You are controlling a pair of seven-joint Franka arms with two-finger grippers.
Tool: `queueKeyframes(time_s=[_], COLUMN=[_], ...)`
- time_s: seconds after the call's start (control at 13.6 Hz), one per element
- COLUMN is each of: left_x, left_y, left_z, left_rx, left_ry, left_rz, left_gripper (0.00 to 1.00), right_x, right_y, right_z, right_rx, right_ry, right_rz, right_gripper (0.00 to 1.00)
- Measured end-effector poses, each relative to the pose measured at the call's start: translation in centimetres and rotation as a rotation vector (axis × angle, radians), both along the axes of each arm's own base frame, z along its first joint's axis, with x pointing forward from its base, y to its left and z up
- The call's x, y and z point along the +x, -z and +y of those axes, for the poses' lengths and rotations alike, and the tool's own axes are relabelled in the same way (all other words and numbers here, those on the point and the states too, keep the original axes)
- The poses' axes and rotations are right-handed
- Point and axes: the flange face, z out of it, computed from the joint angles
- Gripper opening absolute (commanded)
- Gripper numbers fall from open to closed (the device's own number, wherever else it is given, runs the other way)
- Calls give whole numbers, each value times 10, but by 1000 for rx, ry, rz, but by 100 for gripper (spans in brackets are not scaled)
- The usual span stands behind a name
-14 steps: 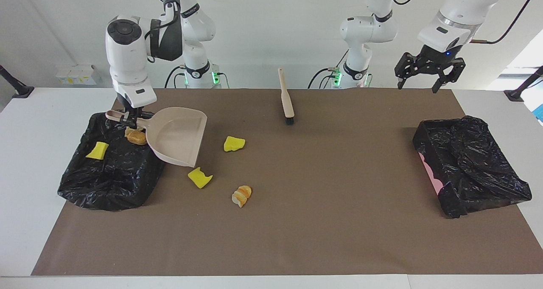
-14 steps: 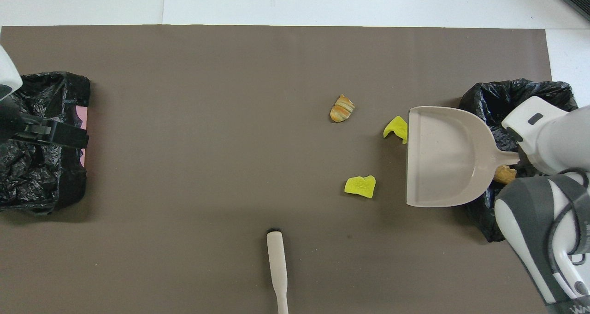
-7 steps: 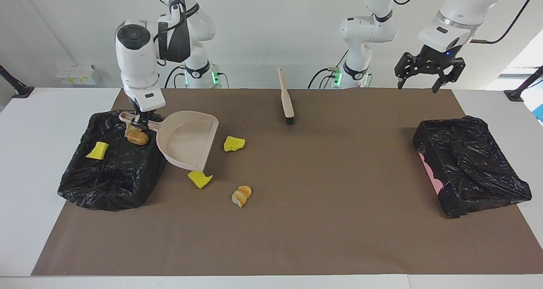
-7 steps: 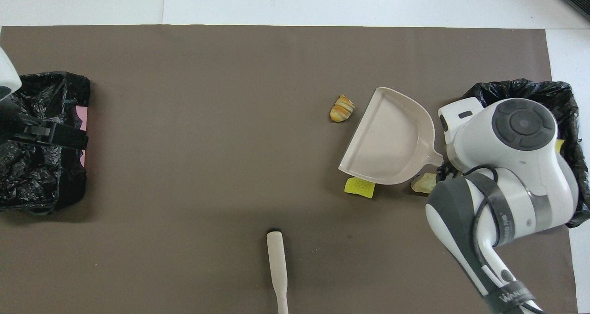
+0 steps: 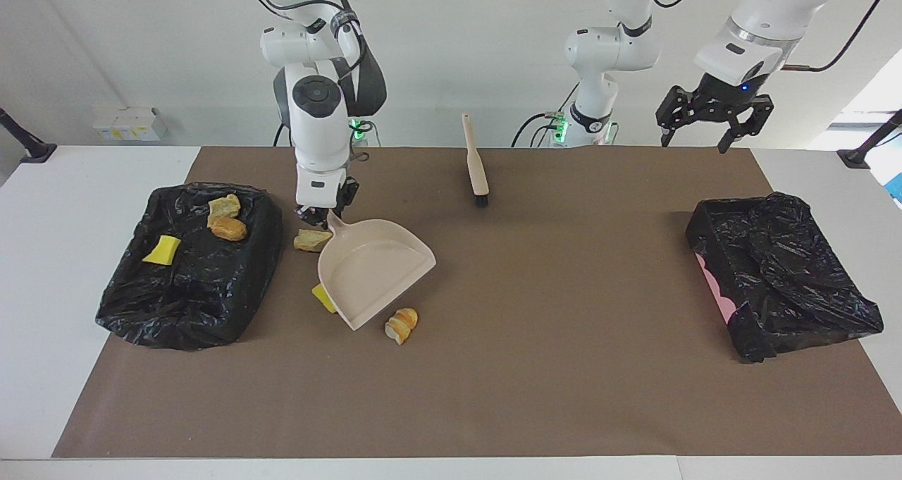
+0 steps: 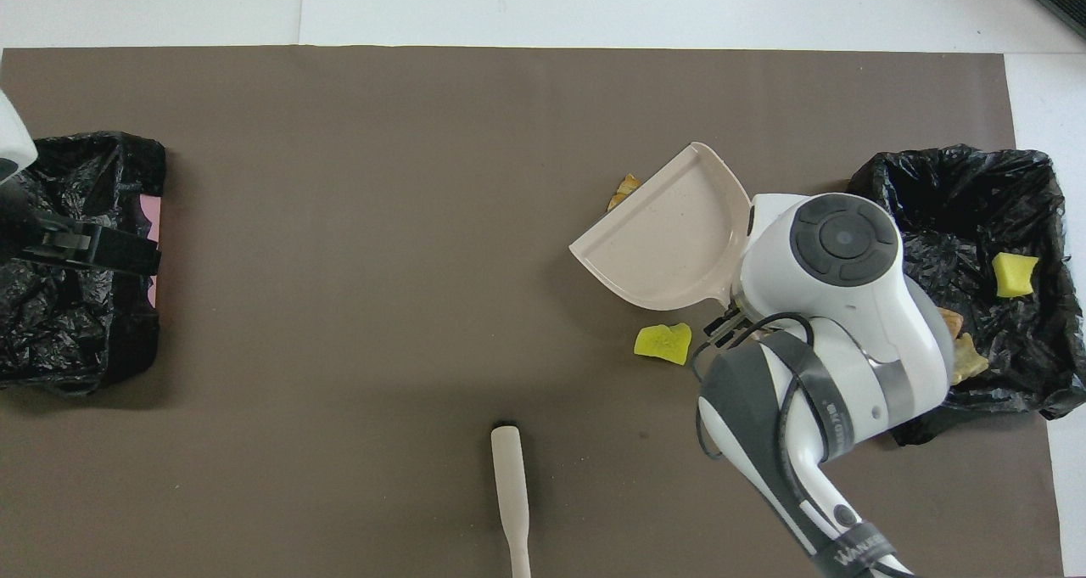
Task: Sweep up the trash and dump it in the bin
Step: 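Bring the empty dustpan back to the table center with the right gripper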
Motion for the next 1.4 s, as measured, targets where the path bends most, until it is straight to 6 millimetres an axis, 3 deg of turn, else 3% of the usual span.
queueKeyframes(time_s=[0.22, 0.44, 0.81, 0.96, 1.03, 1.1, 1.4], left_x=[0, -1, -2, -2, -2, -2, -3], left_y=[0, 1, 0, 1, 1, 1, 3], left_z=[0, 0, 1, 1, 1, 2, 6], left_rx=[0, 1, 1, 2, 2, 2, 3], left_ry=[-1, -1, -1, -1, -1, -3, -10], left_rz=[2, 7, 8, 9, 9, 9, 15], left_gripper=[100, 100, 100, 100, 100, 100, 100], right_x=[7, 14, 33, 45, 50, 54, 50], right_y=[8, 16, 53, 67, 71, 72, 55], right_z=[37, 88, 192, 219, 225, 227, 231], right_rx=[37, 91, 98, 110, 116, 119, 130], right_ry=[162, 318, 533, 594, 609, 616, 569], right_rz=[4, 24, 27, 24, 24, 24, 19], right_gripper=[0, 0, 0, 1, 83, 100, 100])
